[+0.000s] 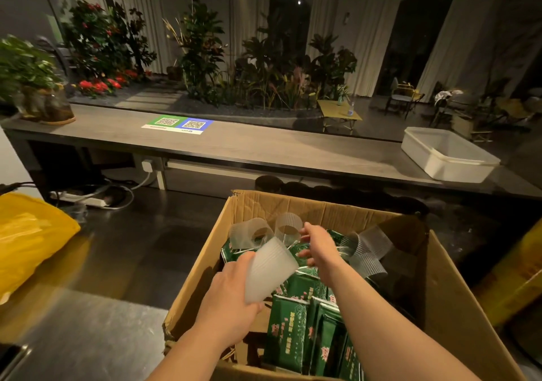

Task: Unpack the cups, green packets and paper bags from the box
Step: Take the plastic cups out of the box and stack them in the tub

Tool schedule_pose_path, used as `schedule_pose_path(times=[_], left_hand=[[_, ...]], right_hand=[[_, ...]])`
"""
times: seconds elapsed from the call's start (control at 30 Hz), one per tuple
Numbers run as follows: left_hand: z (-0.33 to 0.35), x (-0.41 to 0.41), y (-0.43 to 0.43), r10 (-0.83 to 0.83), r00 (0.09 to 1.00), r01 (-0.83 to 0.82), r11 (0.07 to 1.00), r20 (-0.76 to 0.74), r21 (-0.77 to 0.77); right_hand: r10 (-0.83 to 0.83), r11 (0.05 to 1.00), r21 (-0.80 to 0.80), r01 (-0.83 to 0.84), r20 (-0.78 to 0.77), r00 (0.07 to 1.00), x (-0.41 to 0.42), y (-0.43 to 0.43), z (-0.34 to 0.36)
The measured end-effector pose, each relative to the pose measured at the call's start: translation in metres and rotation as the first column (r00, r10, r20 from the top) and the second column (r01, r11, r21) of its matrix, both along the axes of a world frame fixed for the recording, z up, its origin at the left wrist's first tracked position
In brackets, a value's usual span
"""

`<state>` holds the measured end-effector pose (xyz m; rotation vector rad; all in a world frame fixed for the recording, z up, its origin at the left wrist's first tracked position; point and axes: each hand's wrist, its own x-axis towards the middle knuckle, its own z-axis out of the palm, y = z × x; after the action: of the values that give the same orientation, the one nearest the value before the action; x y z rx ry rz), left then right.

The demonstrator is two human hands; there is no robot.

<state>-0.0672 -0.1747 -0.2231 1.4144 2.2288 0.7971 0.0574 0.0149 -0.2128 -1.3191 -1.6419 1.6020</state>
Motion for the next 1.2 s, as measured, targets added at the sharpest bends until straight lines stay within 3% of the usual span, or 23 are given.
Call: schedule_pose_path(times=[0.03,0.1,0.17,0.27,0.33,0.43,0.53,0.67,0.83,0.97,1.2], left_hand=[[-0.001,-0.001,0.0,0.039,0.999,-0.039,0.999,-0.006,0.009],[-0.001,-0.001,0.0,0.08,0.997,-0.08,0.997,-0.014,0.008],[-0.002,-0.002,0.0,0.086,0.996,-0.086,0.996,-0.014,-0.005],[-0.001,-0.002,0.0,0.079,0.997,-0.078,0.997,0.007,-0.016],[0.0,-0.004,-0.001,0.08,0.997,-0.08,0.997,0.013,-0.02],[0.0,-0.006,0.001,0.092,0.996,-0.091,0.996,0.019,-0.017],[-0.001,-0.008,0.003,0.095,0.995,-0.095,0.995,0.029,0.002],[-0.002,-0.006,0.001,0.078,0.996,-0.078,0.997,0.038,-0.008],[0.0,-0.003,-0.001,0.05,0.997,-0.05,0.999,0.052,-0.017],[0.001,-0.001,-0.002,0.025,0.997,-0.024,1.0,0.072,-0.013],[-0.001,0.0,-0.002,-0.048,0.994,0.053,0.997,0.094,-0.053]], right_hand=[[-0.093,0.985,0.154,0.076,0.106,0.99,-0.008,0.005,-0.001],[-0.068,0.934,0.349,-0.068,0.364,0.929,-0.019,0.012,-0.005],[0.032,0.92,0.312,-0.238,0.546,0.837,-0.026,0.015,-0.004],[0.193,0.903,0.172,-0.395,0.659,0.727,-0.029,0.016,-0.002],[0.167,0.933,0.181,-0.31,0.546,0.821,-0.028,0.017,-0.008],[-0.074,0.969,0.247,0.015,0.233,0.97,-0.021,0.009,-0.012],[-0.277,0.94,0.207,0.27,0.005,0.961,-0.005,-0.002,-0.008],[-0.472,0.881,-0.045,0.471,-0.171,0.865,0.014,-0.009,-0.004],[-0.501,0.862,-0.182,0.472,-0.172,0.848,0.017,-0.015,-0.006],[-0.504,0.85,-0.386,0.359,-0.397,0.768,0.021,-0.02,-0.005],[-0.376,0.906,-0.364,0.215,-0.462,0.803,0.032,-0.029,0.0]])
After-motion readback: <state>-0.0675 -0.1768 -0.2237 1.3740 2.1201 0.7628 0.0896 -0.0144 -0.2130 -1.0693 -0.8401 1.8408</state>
